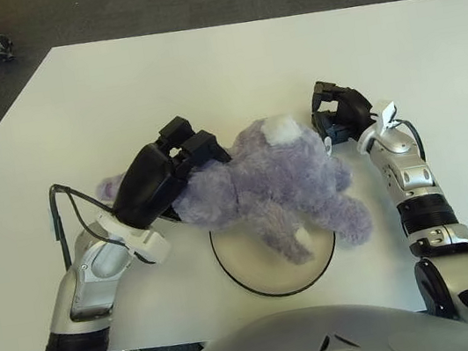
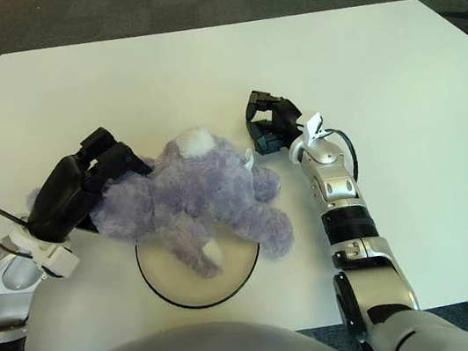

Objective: Put the doll into the plate.

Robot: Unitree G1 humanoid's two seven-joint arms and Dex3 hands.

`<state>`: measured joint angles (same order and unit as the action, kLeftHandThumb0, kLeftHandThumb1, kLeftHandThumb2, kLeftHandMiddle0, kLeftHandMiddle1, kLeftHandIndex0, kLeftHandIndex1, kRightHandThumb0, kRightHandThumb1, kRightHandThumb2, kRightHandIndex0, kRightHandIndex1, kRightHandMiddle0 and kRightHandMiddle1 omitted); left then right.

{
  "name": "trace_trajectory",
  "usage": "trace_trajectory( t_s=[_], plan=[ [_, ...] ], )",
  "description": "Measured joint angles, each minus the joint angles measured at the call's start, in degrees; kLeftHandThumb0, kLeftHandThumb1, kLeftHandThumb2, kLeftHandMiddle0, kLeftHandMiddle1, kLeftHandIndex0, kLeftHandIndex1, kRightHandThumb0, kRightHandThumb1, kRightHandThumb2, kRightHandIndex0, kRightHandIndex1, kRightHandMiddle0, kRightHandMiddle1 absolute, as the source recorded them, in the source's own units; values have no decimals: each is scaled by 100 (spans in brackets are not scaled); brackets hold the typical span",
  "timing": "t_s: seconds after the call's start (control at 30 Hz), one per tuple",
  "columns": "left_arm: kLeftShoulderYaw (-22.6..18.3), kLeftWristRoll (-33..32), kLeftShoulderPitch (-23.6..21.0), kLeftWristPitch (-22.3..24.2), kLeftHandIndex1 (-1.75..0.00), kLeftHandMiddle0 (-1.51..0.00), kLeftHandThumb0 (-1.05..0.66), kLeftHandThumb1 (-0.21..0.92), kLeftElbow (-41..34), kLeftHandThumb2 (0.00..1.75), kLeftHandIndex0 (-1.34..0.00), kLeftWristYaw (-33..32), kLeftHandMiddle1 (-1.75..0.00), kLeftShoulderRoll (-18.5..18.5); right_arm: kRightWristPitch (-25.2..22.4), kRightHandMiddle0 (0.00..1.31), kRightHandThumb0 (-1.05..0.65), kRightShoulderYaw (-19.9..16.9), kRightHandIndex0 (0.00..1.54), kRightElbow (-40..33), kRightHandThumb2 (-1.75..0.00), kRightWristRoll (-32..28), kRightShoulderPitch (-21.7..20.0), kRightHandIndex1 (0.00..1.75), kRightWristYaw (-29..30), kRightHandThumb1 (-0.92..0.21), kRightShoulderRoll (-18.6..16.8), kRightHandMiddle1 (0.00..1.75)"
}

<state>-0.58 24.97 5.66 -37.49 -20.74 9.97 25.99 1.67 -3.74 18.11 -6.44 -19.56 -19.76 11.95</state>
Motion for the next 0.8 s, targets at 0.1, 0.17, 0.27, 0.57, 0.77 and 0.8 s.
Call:
trace_trajectory(
  t_s=[0.1, 0.17, 0.27, 0.57, 0.77, 0.8],
  plan=[
    [-1, -15, 0, -23, -155, -1, -43, 44, 1, 101, -63, 4, -143, 60, 0, 61, -48, 0, 122, 0, -132, 2, 0, 175, 1, -31, 0, 175],
    [-4, -24, 0, -49, -155, 0, -43, 45, 1, 100, -62, 8, -139, 106, 0, 61, -48, 0, 122, 0, -132, 2, 0, 175, 3, -31, 0, 175],
    [-8, -24, -1, -87, -155, 0, -43, 47, 2, 98, -61, 8, -133, 151, 0, 62, -48, 0, 123, 0, -132, 5, 0, 175, 5, -31, 0, 175],
    [-57, -30, -1, -145, -155, 0, -43, 50, 1, 94, -59, 9, -124, 190, -1, 62, -48, 0, 123, -1, -132, 5, 0, 175, 6, -31, 0, 175],
    [-58, -193, -1, -145, -155, 0, -42, 53, 1, 90, -57, 79, -121, 242, 0, 61, -48, 0, 123, -1, -132, 5, 0, 175, 4, -31, 0, 175],
    [-58, -212, -1, -145, -155, 0, -42, 54, 0, 89, -57, 88, -120, 249, 1, 61, -48, 0, 123, -1, -132, 5, 0, 175, 4, -31, 0, 175]
  ],
)
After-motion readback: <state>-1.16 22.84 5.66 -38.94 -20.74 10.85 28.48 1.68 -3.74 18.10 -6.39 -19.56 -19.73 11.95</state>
